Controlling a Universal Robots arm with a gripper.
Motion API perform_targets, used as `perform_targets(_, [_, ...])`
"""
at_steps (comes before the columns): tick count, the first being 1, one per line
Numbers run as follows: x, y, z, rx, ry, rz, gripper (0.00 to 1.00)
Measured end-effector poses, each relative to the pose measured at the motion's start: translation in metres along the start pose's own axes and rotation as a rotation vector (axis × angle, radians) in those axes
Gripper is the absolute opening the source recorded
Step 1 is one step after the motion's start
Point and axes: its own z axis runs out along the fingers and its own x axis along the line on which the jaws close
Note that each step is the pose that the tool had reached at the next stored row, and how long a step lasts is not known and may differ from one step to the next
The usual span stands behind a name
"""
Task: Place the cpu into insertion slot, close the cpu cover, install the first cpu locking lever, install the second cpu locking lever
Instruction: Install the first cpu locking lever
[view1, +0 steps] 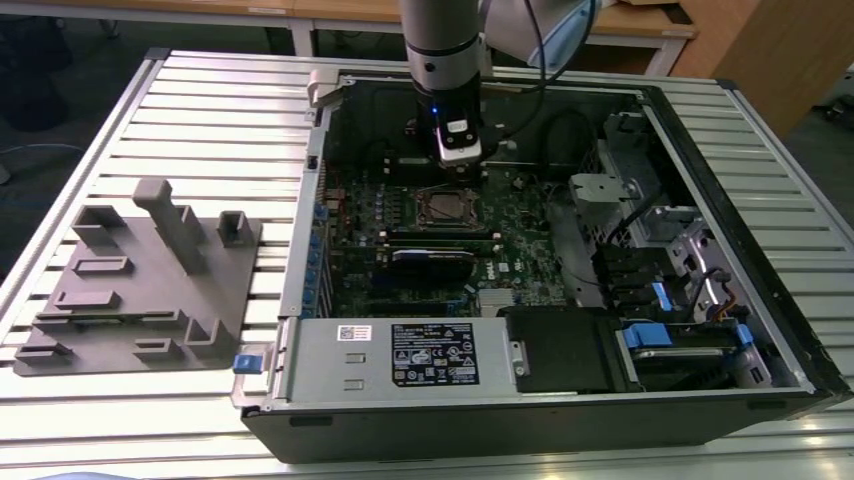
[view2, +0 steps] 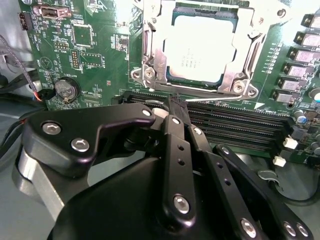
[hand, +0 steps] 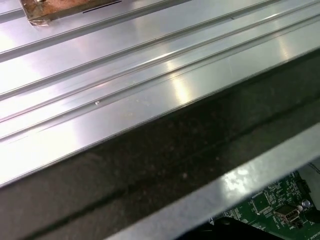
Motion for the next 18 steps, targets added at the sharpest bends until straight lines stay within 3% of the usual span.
perform_targets(10, [0.0015,0.0019,0.0003,0.0003,-0.0001,0.000,0.11])
perform_targets(18, [0.0019,0.0013,0.0035,0.0038,-0.0053,-0.001,0.11])
